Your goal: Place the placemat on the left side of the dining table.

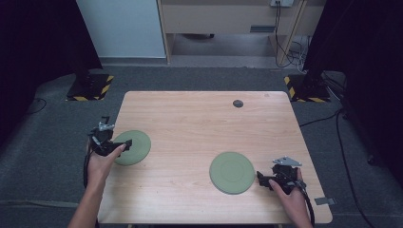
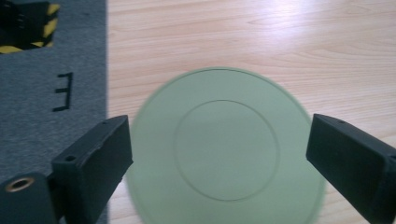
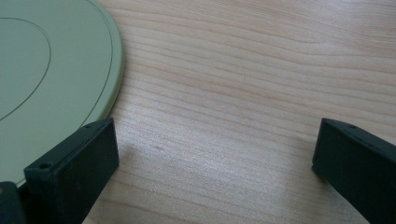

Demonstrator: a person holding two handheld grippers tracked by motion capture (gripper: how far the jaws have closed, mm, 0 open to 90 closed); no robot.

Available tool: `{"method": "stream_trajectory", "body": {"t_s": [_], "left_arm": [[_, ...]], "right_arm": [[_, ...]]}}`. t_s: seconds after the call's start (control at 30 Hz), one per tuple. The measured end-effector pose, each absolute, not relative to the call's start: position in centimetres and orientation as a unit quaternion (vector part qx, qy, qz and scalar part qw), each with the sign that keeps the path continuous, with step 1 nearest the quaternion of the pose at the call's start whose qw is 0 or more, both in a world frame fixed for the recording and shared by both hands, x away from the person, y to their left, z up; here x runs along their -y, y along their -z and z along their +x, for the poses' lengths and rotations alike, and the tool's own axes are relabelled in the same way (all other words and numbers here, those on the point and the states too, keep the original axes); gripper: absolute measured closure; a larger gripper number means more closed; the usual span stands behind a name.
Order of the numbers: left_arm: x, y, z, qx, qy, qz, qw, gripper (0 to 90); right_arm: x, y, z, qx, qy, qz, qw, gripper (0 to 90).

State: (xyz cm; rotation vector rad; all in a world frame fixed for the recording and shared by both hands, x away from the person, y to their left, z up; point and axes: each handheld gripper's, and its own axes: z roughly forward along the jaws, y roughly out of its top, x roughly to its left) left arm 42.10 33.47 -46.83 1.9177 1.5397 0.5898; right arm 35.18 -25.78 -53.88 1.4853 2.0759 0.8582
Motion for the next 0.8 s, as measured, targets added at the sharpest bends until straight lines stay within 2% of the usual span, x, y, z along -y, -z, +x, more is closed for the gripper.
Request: {"method": "stream_trajectory", "body": {"t_s": [0.8], "left_arm": [[-30.9, 45.9, 41.9, -0.558, -0.21, 0.73, 0.333, 4.8]], "right_arm": [[25.8, 53.9, 35.2, -0.751, -0.311, 0.538, 0.223, 0.7]]}}
